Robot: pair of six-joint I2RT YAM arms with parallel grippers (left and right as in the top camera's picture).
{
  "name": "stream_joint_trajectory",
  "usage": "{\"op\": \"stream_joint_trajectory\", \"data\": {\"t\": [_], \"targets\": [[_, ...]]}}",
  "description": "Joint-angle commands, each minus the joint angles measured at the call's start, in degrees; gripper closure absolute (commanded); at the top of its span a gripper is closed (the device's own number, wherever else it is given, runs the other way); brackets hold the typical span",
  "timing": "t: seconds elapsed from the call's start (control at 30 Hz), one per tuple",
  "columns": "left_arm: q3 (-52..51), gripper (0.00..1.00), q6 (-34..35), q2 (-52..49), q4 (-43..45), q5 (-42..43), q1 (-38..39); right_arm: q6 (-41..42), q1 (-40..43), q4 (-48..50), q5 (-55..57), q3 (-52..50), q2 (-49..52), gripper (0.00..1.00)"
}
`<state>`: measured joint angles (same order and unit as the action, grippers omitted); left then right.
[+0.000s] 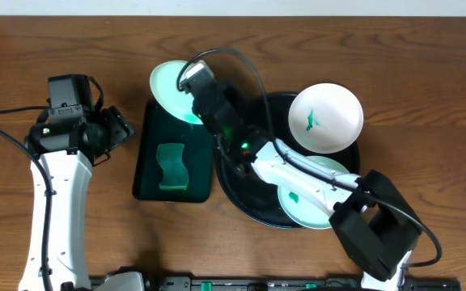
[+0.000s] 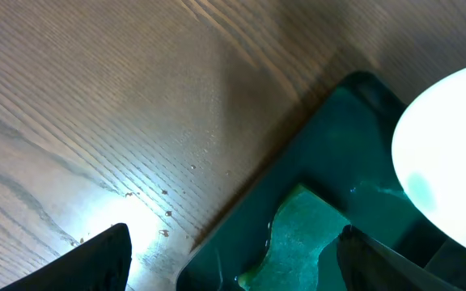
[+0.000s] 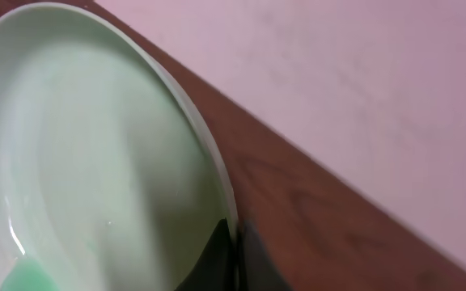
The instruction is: Clean dirty plates on tray and stack at the side
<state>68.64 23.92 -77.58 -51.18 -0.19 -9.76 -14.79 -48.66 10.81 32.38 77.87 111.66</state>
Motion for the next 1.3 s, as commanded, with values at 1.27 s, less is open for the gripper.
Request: {"op": "stream_joint_trajectory", "data": {"t": [1.27], "targets": [[0.98,0.18,-0.33,0.11,-0.2,-0.52,-0.24,-30.73,-3.21,9.79,9.4,1.22,0.24,0.99]]}}
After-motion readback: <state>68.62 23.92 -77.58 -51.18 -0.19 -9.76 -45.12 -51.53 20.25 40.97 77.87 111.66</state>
